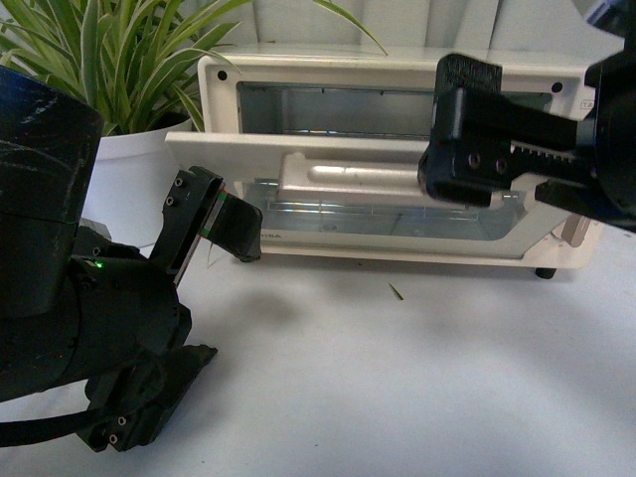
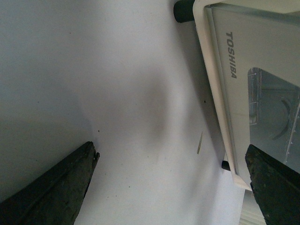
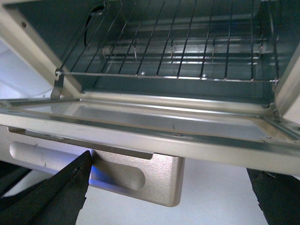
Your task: Open oven
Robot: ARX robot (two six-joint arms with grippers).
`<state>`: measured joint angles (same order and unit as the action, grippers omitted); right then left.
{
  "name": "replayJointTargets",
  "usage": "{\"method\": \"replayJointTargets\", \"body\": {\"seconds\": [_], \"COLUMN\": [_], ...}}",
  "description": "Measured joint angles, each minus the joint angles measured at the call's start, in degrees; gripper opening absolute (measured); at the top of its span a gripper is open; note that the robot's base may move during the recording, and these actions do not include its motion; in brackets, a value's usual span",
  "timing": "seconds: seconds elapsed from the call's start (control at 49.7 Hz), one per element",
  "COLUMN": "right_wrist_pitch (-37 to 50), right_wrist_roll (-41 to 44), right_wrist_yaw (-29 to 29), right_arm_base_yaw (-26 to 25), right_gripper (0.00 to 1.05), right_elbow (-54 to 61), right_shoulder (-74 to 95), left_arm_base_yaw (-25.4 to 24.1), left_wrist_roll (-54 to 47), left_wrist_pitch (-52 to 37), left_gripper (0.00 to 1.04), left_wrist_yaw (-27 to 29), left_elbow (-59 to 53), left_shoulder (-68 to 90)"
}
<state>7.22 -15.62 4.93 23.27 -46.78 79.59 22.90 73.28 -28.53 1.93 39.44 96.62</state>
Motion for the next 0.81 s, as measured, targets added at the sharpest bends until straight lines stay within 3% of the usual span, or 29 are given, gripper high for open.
{"method": "replayJointTargets", "body": {"seconds": [0.423,0.805], "right_wrist_pitch": [1.0,-3.6], "right_wrist_roll": [0.6,-3.7], "right_wrist_yaw": [-1.7,-4.6], "right_arm_base_yaw": [0.6,-0.8], "right_gripper": [0.95,0.95], "right_elbow": [6.7,12.3], "right_shoulder": [-4.5,-20.9], "left_arm_base_yaw": [0.0,-0.1], "left_wrist_roll": [-1.2,-6.1], "left_wrist_pitch": [0.5,2.5], "left_gripper": [0.98,0.98], "left_wrist_yaw": [0.6,3.5], "left_elbow": [-0.1,-1.7], "left_shoulder": [-0.2,-2.5]}}
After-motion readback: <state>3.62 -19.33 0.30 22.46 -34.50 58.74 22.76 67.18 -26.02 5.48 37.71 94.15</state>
